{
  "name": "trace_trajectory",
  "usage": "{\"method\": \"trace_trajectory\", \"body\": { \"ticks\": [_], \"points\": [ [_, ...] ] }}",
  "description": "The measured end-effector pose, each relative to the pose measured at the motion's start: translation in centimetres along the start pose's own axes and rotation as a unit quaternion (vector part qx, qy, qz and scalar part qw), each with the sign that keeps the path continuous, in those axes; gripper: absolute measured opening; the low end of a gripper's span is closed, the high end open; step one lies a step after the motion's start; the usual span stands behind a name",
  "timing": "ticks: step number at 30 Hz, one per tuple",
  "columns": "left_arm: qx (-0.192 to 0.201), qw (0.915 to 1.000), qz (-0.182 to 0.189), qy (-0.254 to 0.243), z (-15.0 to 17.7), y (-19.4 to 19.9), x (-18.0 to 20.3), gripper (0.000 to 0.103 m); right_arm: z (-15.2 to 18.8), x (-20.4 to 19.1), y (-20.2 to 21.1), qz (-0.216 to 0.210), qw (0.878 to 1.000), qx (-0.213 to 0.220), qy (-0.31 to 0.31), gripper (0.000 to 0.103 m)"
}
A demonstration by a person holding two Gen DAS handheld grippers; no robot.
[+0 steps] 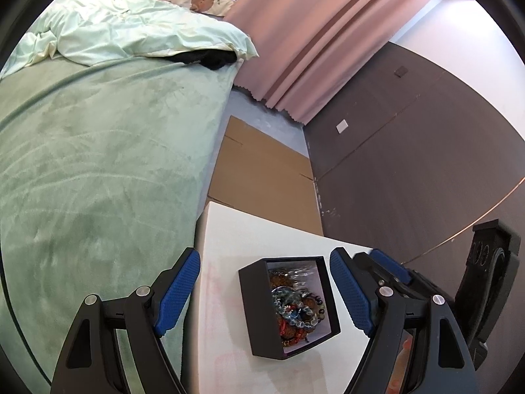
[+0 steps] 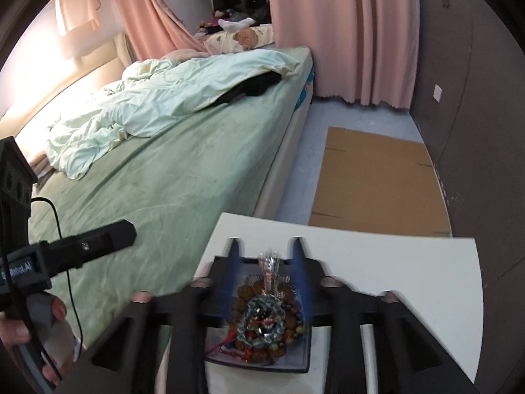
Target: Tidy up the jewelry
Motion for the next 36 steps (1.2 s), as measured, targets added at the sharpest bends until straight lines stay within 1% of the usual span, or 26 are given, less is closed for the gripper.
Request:
{"method": "trace_trajectory", "body": {
  "ticks": [2, 7, 11, 14, 17, 19, 21, 23, 24, 27, 28, 29, 30, 33, 36],
  "points": [
    [0.001, 1.0, 0.0, -0.002, 0.1, 0.0, 0.1, 0.081, 0.2, 0.6, 0.7, -0.001, 1.0, 0.011, -0.008, 0.053],
    [0.003, 0.9997, -0.011, -0.021, 0.8, 0.3, 0.9, 0.081, 1.3, 2.5, 2.8, -0.008, 0.999, 0.025, -0.039, 0.054],
    [0.004, 0.9989, -0.022, -0.04, 1.7, 0.6, 1.4, 0.081, 3.2, 3.9, 4.5, -0.016, 0.997, 0.034, -0.064, 0.054],
    [0.005, 0.9978, -0.033, -0.057, 2.3, 1.0, 1.7, 0.081, 4.7, 5.0, 5.9, -0.012, 0.996, 0.038, -0.084, 0.054],
    [-0.005, 0.9965, -0.046, -0.07, 3.3, 1.4, 2.0, 0.083, 5.5, 5.6, 7.2, -0.017, 0.994, 0.048, -0.099, 0.055],
    [-0.002, 0.9956, -0.055, -0.075, 3.9, 2.0, 2.2, 0.086, 6.2, 5.7, 8.3, -0.022, 0.992, 0.057, -0.107, 0.064],
    [0.009, 0.9951, -0.058, -0.079, 4.2, 2.6, 2.6, 0.095, 7.1, 5.9, 9.5, -0.028, 0.99, 0.071, -0.122, 0.08],
    [0.016, 0.9947, -0.057, -0.084, 4.5, 2.8, 3.2, 0.101, 7.8, 6.2, 10.3, -0.034, 0.987, 0.078, -0.139, 0.091],
    [0.019, 0.9942, -0.055, -0.09, 4.9, 2.9, 3.6, 0.102, 8.2, 6.2, 10.8, -0.035, 0.985, 0.084, -0.144, 0.092],
    [0.013, 0.9922, -0.05, -0.113, 6.0, 2.6, 4.9, 0.103, 8.6, 6.3, 11.9, -0.022, 0.985, 0.092, -0.141, 0.094],
    [0.012, 0.9914, -0.049, -0.121, 6.4, 2.5, 5.2, 0.103, 8.8, 6.3, 12.4, -0.019, 0.986, 0.096, -0.137, 0.096],
    [0.013, 0.9911, -0.049, -0.123, 6.6, 2.6, 5.4, 0.103, 9.0, 6.4, 12.7, -0.018, 0.985, 0.1, -0.137, 0.103],
    [0.014, 0.9909, -0.049, -0.125, 6.9, 2.7, 5.6, 0.103, 9.4, 6.5, 13.2, -0.019, 0.985, 0.104, -0.139, 0.103],
    [0.033, 0.9904, -0.049, -0.125, 7.4, 3.4, 6.0, 0.103, 10.5, 6.7, 13.8, -0.022, 0.984, 0.105, -0.141, 0.103],
    [0.069, 0.9876, -0.058, -0.129, 7.7, 4.8, 6.5, 0.103, 11.2, 6.7, 14.5, -0.014, 0.986, 0.104, -0.128, 0.103]
  ]
}}
Point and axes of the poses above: each gripper's, at about its wrist camera, not at the fingertips, and y roughly against the way its jaws point, x to its right, z to its underside, the point moved 7 cm from there along -y, roughly the way its jaws point, and after that the axes turned 4 degrees about -z, right-handed, at the moved point
